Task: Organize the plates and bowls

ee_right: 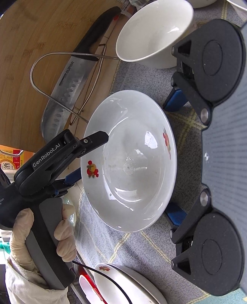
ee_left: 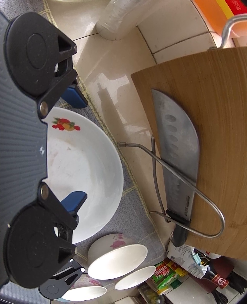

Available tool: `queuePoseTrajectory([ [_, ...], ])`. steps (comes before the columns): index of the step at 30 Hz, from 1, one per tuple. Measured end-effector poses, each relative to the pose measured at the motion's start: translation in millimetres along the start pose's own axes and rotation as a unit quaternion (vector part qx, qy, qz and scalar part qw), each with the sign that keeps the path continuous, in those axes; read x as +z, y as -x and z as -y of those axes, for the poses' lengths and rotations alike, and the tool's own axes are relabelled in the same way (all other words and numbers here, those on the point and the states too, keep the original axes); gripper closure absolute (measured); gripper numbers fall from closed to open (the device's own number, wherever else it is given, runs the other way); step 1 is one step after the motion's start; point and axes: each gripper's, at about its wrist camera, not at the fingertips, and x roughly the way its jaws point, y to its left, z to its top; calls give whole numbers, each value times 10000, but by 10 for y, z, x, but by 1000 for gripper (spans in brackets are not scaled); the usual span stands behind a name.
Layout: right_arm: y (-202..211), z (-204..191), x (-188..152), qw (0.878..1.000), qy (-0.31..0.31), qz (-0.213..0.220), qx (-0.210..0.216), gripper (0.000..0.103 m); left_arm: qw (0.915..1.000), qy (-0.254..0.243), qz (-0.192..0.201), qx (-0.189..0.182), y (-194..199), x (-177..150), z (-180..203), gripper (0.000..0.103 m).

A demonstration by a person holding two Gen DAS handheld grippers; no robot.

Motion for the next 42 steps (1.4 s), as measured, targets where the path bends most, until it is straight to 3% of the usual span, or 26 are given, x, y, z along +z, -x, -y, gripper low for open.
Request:
queuePoseTrajectory([
  [5, -12, 1, 9, 10000, 52, 24, 49, 0, 9999, -5, -10, -121, -20, -9, 4, 10],
  [13, -25, 14, 5, 9998, 149, 82, 133, 0, 9998, 0, -41, -181, -6, -10, -24, 19],
  [33, -16, 16, -12, 9992, 262, 193, 240, 0, 9961, -580, -537, -391, -50, 75, -4, 20],
  [42, -13, 15, -8, 9992, 245, 205, 227, 0, 9955, -442, -576, -605, -28, 98, -84, 21],
])
